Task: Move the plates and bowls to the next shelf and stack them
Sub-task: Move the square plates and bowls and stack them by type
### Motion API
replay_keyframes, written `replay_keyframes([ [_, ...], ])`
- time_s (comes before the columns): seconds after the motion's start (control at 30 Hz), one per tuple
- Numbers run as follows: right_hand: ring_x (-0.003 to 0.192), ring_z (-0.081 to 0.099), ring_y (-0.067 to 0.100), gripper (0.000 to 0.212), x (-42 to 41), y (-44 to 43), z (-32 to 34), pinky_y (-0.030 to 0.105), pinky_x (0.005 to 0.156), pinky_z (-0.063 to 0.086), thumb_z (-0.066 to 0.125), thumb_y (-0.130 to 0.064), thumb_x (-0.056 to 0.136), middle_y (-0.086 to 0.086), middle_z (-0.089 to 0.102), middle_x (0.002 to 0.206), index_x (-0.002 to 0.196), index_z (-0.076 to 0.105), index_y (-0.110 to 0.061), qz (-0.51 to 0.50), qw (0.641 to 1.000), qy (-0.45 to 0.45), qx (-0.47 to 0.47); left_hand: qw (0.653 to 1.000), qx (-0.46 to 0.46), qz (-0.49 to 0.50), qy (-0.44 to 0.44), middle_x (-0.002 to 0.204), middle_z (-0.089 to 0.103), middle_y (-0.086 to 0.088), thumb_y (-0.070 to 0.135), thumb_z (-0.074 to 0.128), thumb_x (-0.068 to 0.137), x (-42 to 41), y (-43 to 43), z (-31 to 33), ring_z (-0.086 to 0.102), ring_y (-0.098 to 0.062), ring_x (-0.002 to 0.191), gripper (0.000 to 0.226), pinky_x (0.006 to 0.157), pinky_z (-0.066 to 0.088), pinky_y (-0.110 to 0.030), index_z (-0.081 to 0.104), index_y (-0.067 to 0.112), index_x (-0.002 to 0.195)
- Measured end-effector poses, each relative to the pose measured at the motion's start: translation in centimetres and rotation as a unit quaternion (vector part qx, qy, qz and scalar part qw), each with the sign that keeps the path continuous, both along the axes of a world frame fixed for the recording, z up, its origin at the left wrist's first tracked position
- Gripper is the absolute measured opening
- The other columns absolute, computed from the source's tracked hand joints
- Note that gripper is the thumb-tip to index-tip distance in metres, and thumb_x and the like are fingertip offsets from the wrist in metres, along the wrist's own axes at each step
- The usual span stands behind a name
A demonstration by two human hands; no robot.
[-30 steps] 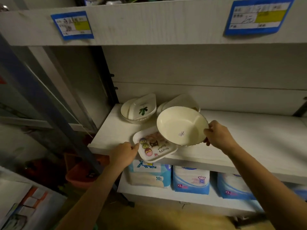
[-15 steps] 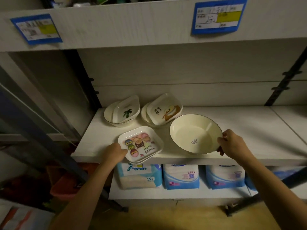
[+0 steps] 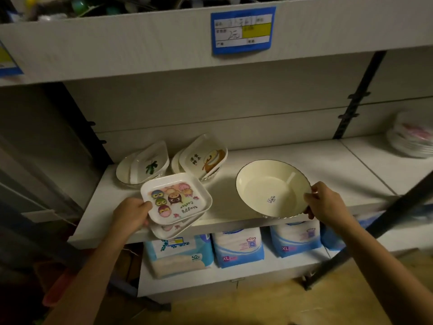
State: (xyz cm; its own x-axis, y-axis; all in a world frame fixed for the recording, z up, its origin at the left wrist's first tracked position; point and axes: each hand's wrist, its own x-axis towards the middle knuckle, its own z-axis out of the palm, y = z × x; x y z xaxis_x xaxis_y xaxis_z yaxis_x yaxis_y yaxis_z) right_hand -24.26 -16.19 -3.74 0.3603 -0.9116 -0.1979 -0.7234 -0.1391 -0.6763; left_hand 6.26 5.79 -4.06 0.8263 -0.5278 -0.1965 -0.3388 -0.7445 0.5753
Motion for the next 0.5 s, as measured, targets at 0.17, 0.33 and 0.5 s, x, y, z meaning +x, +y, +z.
replay_keyframes([
  [0.17, 0.059, 0.053, 0.013, 0.022, -3.2, -0.3, 0.6, 0.022, 0.049, 0.040, 0.043, -0.014, 0.096, 0.000, 0.051, 0.066, 0.114, 0.047, -0.002, -0.043, 0.999, -0.007, -0.017, 0.997, -0.050, -0.055, 0.000, 0.062, 0.062, -0.012, 0.013, 0.051, 0.088, -2.5, -2.5, 1.7, 0.056, -0.028, 0.063, 0.025, 0.065, 0.043, -0.033, 0.067, 0.000, 0.075],
  [0.33, 0.075, 0.061, 0.028, 0.021, -7.1, -1.3, 1.1, 0.044, 0.077, 0.053, 0.046, -0.017, 0.095, 0.001, 0.056, 0.065, 0.109, 0.052, -0.003, -0.088, 0.994, 0.005, -0.061, 0.991, -0.082, -0.103, 0.011, 0.036, 0.048, 0.002, 0.010, 0.053, 0.087, -5.9, -5.8, 2.9, 0.045, -0.023, 0.044, 0.037, 0.052, 0.034, -0.027, 0.053, 0.009, 0.050],
  [0.5, 0.067, 0.057, 0.016, 0.020, -12.9, -2.3, 1.3, 0.030, 0.065, 0.049, 0.047, -0.019, 0.095, 0.008, 0.059, 0.087, 0.108, 0.054, -0.006, -0.106, 0.990, -0.019, -0.087, 0.982, -0.107, -0.147, 0.056, 0.043, 0.053, -0.003, 0.011, 0.052, 0.089, -10.5, -9.2, 3.1, 0.043, -0.018, 0.043, 0.029, 0.050, 0.033, -0.025, 0.066, -0.009, 0.074],
])
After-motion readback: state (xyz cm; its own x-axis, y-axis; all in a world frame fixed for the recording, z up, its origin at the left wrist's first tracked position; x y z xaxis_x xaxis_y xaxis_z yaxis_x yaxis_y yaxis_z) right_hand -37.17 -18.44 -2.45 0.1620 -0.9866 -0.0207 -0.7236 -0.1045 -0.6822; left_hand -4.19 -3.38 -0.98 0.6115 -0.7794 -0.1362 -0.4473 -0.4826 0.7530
